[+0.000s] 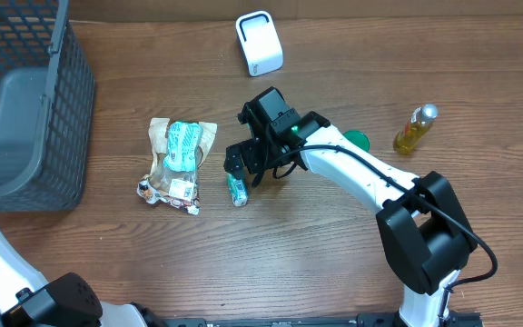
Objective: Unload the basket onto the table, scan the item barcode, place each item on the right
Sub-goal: 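Release the jar and move the right gripper left toward the small box, then lower the right gripper over the small green-white box beside the snack bag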
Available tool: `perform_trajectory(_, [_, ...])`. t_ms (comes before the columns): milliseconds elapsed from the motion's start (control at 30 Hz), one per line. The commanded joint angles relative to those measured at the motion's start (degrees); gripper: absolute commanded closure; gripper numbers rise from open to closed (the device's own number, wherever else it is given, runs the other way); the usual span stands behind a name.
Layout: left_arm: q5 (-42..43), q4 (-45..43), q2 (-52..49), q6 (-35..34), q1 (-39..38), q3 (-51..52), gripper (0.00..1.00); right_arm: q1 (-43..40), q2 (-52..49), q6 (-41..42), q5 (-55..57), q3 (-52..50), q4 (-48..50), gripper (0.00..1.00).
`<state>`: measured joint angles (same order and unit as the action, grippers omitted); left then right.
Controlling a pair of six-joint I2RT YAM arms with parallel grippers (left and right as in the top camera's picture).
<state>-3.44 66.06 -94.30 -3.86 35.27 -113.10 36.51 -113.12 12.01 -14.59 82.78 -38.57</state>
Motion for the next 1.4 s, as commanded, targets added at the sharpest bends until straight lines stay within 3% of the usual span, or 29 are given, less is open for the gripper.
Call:
perform_trajectory(0, [0.3, 0.0, -0.3, 1.1, 0.0, -1.0, 0.01, 0.2, -0.1, 0.3, -0.1, -0.2, 0.3, 0.00])
perform_trajectory(200, [0.3, 0.0, -0.3, 1.1, 0.0, -1.0, 0.00, 0.2, -0.1, 0.4, -0.1, -0.2, 0.3, 0.01])
perform_trajectory(367, [0.3, 0.0, -0.3, 1.1, 0.0, -1.0, 0.00, 0.2, -0.1, 0.4, -0.1, 1.1, 1.7, 0.11])
perform_trajectory(533, [0.3, 0.0, -0.3, 1.1, 0.0, -1.0, 0.01, 0.2, -0.1, 2.6, -0.1, 6.9, -3.1, 0.21])
perform_trajectory(633, [0.3, 0.0, -0.3, 1.1, 0.0, -1.0, 0.00, 0.7, -0.1, 3.0, -0.2, 7.5, -3.6, 0.41])
perform_trajectory(700, [0.3, 0.0, -0.3, 1.1, 0.0, -1.0, 0.00, 1.4, -0.2, 3.0, -0.1, 7.4, -4.0, 0.66])
perform_trajectory(800, [0.3, 0.0, -0.3, 1.1, 0.0, -1.0, 0.01, 3.0, -0.2, 3.0, -0.1, 7.4, -4.0, 0.95])
perform_trajectory(1367, [0.3, 0.0, -0.3, 1.1, 0.0, -1.0, 0.00, 13.4, -4.4, 6.0, 7.0, 7.3, -3.7, 0.96])
